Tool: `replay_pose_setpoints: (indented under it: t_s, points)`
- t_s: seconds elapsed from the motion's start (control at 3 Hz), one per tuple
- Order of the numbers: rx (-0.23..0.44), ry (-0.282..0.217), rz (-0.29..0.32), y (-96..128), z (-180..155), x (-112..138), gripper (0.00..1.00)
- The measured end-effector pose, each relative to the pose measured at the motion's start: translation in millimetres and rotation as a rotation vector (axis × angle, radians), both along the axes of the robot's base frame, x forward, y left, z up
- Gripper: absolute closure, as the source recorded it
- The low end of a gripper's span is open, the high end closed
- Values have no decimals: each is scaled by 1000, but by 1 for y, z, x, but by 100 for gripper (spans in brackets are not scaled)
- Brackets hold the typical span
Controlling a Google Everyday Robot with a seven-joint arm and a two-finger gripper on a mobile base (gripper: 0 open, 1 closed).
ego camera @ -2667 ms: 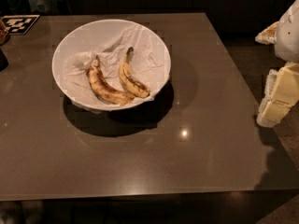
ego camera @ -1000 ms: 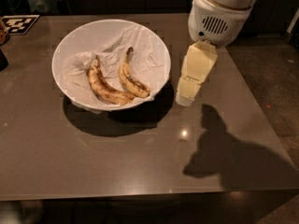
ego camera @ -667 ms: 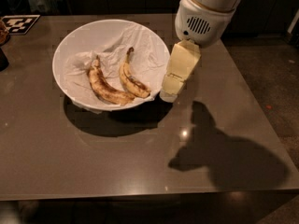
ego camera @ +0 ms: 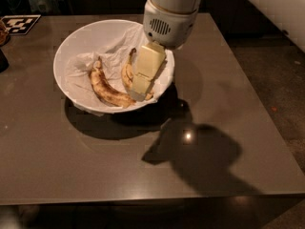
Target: Pick banana from white bowl
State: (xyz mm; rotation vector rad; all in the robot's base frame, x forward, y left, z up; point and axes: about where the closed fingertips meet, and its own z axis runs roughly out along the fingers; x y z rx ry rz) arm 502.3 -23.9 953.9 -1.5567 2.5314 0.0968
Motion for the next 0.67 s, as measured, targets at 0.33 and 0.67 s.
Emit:
replay_pose_setpoints:
  t_s: [0.33,0.67]
  points:
    - [21,-18,-7,4,0,5,0]
    - [25,-36,-64,18,-1,28,0]
